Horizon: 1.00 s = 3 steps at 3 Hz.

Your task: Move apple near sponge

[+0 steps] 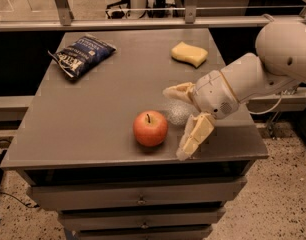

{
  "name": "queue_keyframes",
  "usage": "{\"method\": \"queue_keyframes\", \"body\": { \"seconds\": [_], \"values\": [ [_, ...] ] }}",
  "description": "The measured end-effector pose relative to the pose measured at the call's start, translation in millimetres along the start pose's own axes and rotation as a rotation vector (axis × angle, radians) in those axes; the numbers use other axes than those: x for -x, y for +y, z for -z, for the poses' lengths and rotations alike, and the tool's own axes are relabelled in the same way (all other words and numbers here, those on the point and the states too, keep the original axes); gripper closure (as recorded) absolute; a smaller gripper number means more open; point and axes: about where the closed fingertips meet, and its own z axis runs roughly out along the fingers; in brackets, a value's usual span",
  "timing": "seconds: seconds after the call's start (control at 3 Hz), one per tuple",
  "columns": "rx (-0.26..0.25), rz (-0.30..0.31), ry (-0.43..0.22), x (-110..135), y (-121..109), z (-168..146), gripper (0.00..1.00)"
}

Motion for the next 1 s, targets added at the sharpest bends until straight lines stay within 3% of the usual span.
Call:
{"method": "queue_keyframes", "body": {
  "seconds": [0.67, 1.0],
  "values": [
    [0.044, 0.021, -0.074, 11, 4, -29, 0.02],
    [0.023, 0.020, -0.088, 8, -3, -31, 0.34]
  ]
}}
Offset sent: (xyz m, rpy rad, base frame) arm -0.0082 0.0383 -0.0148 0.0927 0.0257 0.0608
